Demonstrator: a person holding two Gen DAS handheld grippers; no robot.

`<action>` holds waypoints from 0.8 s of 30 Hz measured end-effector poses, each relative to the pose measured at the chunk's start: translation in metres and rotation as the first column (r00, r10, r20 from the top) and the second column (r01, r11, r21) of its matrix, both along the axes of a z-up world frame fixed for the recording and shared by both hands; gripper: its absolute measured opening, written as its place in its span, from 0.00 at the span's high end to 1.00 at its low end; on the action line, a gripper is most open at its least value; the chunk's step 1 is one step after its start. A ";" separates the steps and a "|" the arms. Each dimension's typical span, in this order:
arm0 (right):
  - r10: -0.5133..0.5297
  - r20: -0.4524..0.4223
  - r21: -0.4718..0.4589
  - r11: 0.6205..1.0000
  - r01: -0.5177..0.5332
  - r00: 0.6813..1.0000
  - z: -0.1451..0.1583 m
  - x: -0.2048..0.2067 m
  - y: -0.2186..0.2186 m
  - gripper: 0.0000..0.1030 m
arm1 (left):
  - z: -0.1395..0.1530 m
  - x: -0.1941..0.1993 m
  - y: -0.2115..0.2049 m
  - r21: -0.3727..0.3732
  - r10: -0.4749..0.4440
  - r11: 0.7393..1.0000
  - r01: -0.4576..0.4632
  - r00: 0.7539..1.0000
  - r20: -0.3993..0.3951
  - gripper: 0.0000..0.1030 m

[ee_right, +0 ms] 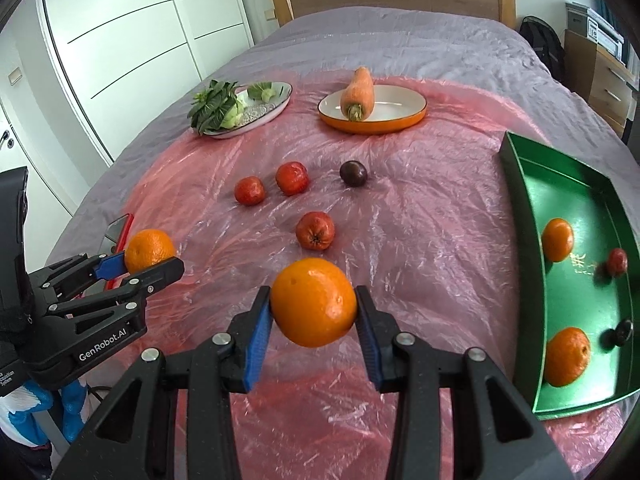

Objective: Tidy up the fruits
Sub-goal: 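Lift both held oranges and carry them over the green tray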

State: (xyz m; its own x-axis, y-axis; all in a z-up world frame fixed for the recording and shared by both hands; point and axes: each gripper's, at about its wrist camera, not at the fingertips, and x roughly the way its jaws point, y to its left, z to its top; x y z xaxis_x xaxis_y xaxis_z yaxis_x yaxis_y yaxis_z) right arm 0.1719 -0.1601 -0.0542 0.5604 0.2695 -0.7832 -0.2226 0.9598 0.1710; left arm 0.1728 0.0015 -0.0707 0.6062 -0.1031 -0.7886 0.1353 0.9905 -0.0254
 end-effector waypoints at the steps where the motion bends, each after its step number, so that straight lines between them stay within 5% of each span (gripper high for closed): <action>1: 0.000 0.002 -0.001 1.000 0.000 1.000 0.002 -0.002 0.000 0.55 | 0.002 -0.002 0.000 0.001 -0.001 1.000 0.001 1.000 0.003 0.64; 24: -0.047 0.017 -0.011 0.999 0.047 0.999 0.029 -0.072 -0.028 0.55 | 0.038 -0.057 -0.012 -0.008 -0.020 1.000 0.021 0.999 0.043 0.64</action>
